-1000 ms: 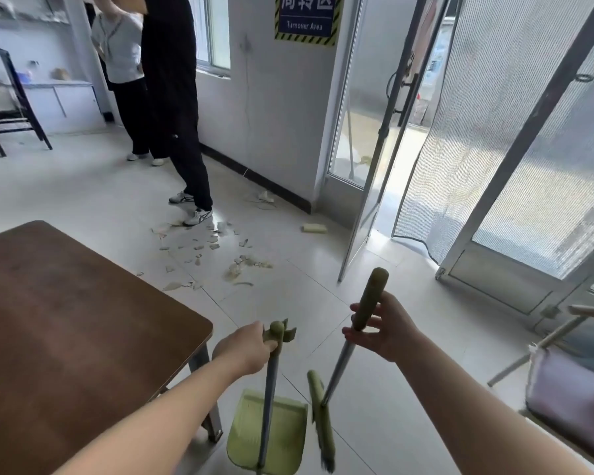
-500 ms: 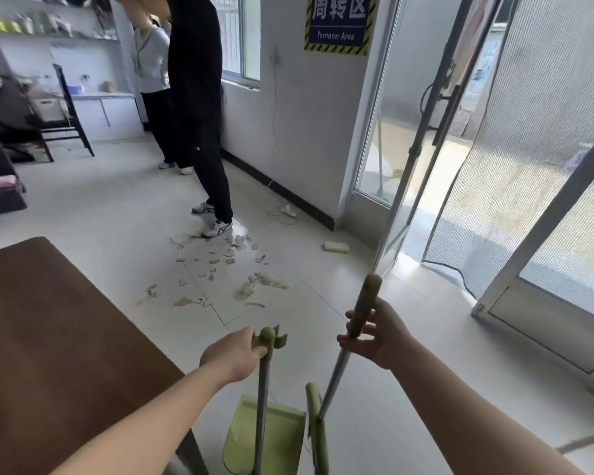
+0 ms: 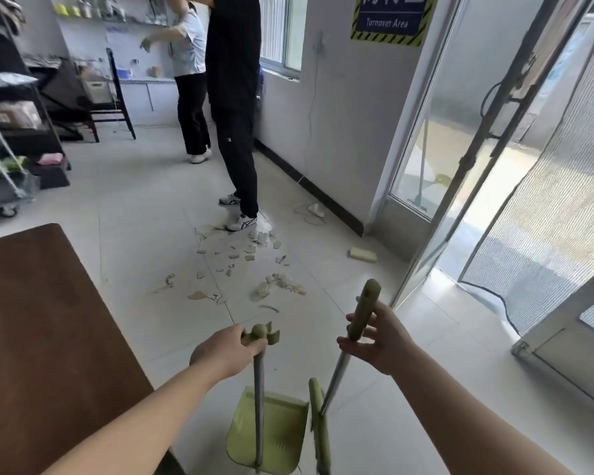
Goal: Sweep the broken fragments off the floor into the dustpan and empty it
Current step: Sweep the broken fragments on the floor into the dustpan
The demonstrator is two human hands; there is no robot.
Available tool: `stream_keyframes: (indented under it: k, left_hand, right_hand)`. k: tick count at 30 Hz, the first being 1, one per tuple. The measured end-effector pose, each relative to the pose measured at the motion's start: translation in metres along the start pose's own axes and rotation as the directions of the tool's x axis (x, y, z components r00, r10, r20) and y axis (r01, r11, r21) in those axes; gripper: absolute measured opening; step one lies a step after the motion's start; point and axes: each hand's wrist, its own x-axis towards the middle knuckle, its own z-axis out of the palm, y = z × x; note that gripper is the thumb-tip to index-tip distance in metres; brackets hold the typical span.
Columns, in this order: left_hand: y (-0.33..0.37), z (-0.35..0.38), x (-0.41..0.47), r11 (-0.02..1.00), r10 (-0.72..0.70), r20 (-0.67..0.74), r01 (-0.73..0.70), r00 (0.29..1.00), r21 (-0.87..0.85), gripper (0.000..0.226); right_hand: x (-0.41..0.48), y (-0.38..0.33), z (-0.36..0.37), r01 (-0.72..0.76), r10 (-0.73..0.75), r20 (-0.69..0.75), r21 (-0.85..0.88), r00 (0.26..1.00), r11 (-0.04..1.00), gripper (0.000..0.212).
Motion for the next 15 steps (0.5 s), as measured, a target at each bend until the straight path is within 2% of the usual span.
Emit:
stream_keyframes:
  k: [5, 9, 12, 15]
  left_hand:
    - [0.002, -0.006, 0.046, 1.000, -0.019, -0.041, 0.019, 0.999, -0.005, 0.036]
    - [0.004, -0.013, 0.088, 0.999, -0.032, -0.022, 0.032, 0.999, 0.020, 0.032]
    - [0.006, -0.019, 0.116, 0.999, -0.037, -0.004, 0.037, 0.999, 0.022, 0.032]
    - [0.007, -0.029, 0.147, 0.999, -0.043, 0.008, 0.043, 0.999, 0.012, 0.032]
  right_hand:
    - [0.042, -0.021, 0.013, 0.013, -0.012, 0.009, -0.034, 1.000, 0.999, 0.053]
    - [0.079, -0.044, 0.025, -0.022, 0.022, -0.020, 0.000, 1.000, 1.000, 0.016]
    - [0.104, -0.061, 0.036, -0.012, 0.011, -0.044, -0.032, 0.999, 0.999, 0.008]
    - [0.134, -0.074, 0.050, 0.050, -0.054, -0.030, -0.103, 0.998, 0.993, 0.009]
